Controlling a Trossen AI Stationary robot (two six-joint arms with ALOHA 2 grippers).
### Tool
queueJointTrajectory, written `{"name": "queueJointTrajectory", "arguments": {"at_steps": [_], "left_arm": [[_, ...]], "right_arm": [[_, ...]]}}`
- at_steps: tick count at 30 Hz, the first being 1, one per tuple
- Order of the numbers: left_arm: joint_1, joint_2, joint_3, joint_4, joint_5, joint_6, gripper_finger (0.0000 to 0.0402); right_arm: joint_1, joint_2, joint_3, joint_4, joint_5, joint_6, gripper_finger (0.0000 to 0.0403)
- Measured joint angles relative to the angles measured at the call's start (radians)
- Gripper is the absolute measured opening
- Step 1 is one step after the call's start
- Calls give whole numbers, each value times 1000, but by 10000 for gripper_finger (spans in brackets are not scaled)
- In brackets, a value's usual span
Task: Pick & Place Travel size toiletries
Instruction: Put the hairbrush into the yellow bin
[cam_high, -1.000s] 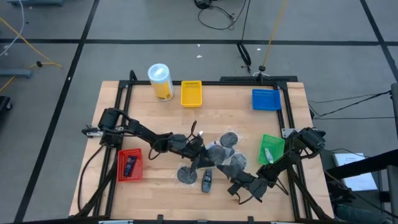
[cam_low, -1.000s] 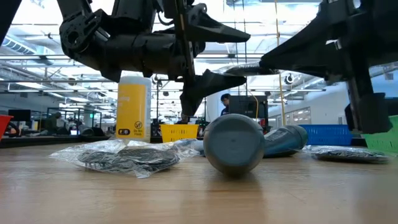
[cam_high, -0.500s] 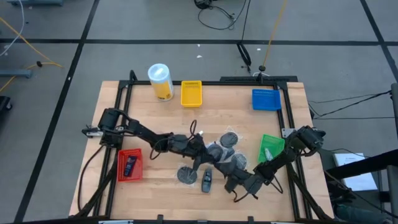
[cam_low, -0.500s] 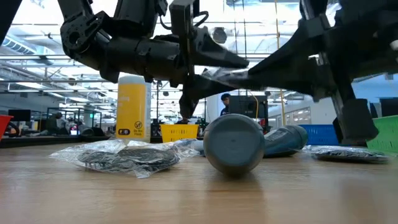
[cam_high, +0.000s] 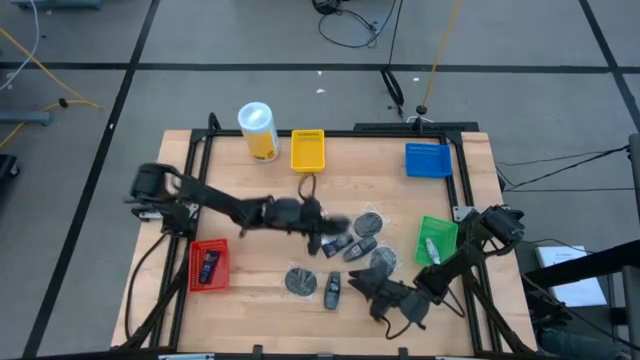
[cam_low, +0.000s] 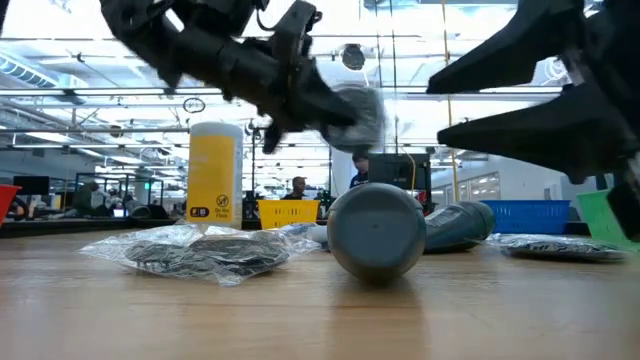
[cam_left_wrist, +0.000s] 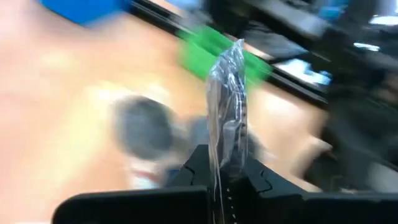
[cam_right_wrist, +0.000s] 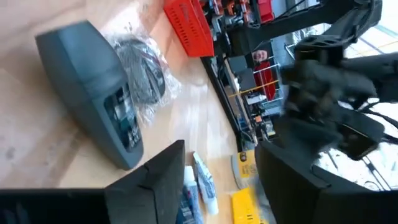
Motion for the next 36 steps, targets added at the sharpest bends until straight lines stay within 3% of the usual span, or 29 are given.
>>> {"name": "queueJointTrajectory", "arguments": {"at_steps": [4, 7, 12, 15, 22, 26, 31, 36], "left_arm": [[121, -178, 1, -213, -159, 66, 30], [279, -251, 1, -297, -177, 84, 33], [562, -205, 1, -271, 11, 35, 15], [659, -112, 5, -219, 122, -8, 12], [684, 93, 203, -411, 164, 6, 55], [658, 138, 289, -533, 127, 25, 60], [638, 142, 313, -627, 14, 20, 61], [642, 150, 313, -637, 22, -19, 62]], "right_arm": [[4, 0, 0, 1, -1, 25, 195], [-5, 0, 0, 0, -1, 34, 196], [-27, 0, 0, -2, -3, 67, 191], [-40, 0, -1, -3, -5, 79, 186], [-58, 0, -2, -6, -5, 105, 181], [-57, 0, -3, -8, -5, 104, 180], [-57, 0, -7, -11, -4, 102, 180], [-58, 0, -22, -11, -3, 99, 180]]}}
